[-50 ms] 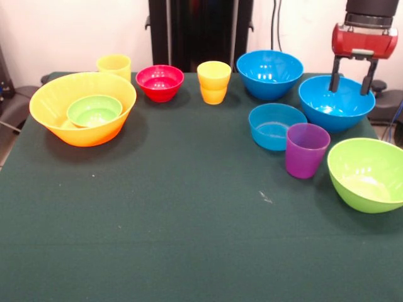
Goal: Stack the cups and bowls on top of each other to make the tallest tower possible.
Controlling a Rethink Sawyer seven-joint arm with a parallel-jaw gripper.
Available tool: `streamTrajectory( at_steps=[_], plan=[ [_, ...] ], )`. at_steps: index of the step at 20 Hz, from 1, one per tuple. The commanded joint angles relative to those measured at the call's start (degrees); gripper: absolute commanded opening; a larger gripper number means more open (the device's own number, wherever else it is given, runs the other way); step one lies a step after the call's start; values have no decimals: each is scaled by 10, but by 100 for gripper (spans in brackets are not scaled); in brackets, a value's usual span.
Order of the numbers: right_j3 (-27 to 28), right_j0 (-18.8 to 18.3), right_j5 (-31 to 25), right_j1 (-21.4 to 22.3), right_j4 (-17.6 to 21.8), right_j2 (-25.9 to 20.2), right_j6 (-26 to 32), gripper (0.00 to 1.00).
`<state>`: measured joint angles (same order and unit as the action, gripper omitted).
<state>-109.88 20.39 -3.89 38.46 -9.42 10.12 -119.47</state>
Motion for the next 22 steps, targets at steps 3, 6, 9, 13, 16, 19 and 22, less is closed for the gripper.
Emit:
streamTrajectory(
  at_steps=[3, 6, 9, 13, 16, 19, 22],
  plan=[
    [-75, -17, 14, 15, 36, -51, -68, 100],
    [-89, -23, 19, 21, 52, -44, -57, 100],
    [-98, -26, 30, 20, 62, -35, -55, 100],
    [-107, -31, 46, 17, 76, -28, -55, 100],
    [-111, -33, 52, 15, 84, -22, -55, 100],
    [-114, -35, 60, 12, 93, -18, -56, 100],
    [-117, -41, 68, 9, 101, -17, -58, 100]
  ],
)
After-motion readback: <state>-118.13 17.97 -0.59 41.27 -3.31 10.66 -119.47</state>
